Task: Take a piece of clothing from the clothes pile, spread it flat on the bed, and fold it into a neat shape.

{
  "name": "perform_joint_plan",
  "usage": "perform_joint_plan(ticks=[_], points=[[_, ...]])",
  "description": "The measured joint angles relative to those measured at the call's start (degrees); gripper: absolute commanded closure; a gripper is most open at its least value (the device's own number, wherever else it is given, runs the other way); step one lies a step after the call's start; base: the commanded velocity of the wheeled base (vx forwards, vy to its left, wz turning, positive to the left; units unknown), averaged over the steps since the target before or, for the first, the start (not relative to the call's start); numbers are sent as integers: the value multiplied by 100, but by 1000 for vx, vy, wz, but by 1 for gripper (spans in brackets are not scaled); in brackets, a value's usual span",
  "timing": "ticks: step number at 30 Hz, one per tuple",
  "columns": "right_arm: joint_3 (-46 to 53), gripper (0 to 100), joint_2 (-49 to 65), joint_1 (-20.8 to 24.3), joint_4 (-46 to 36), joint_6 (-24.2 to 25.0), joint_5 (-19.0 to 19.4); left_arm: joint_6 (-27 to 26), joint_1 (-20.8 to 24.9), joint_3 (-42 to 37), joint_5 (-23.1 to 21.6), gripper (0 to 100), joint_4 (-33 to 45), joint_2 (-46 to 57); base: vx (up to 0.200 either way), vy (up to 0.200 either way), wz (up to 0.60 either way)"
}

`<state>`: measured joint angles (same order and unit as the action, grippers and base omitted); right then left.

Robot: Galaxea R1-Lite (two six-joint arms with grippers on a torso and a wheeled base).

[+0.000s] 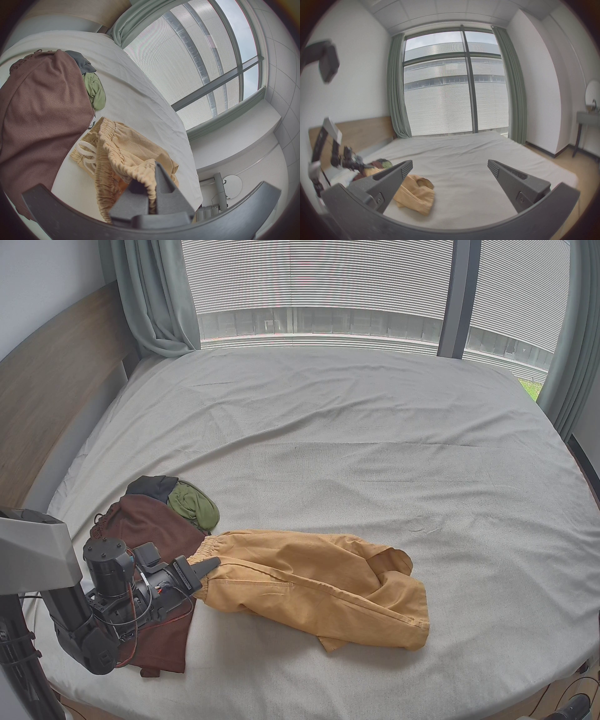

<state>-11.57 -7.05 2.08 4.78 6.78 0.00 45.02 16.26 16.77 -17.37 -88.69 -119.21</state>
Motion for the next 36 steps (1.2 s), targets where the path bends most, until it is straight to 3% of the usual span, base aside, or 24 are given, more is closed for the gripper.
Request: perform_joint_plan(ticks=[4, 13, 25, 28, 36], points=[[-413, 0, -747, 474, 41, 630, 49, 0, 0, 17, 2, 100, -5, 5, 0, 0, 0], [-1036, 0, -2528, 1068, 176, 1041, 460, 0, 0, 32, 5, 100, -5, 20, 0, 0, 0], [-1714, 0, -4559, 1180, 266, 1140, 1414, -20, 0, 37, 5, 100, -7, 24, 0, 0, 0], [-1819, 0, -5005, 1184, 614, 1215, 1609, -20, 0, 50, 7, 100, -7, 24, 0, 0, 0], [-1696, 0, -5702, 1156, 1026, 1386, 1710, -22, 0, 94, 51, 100, -7, 66, 0, 0, 0]])
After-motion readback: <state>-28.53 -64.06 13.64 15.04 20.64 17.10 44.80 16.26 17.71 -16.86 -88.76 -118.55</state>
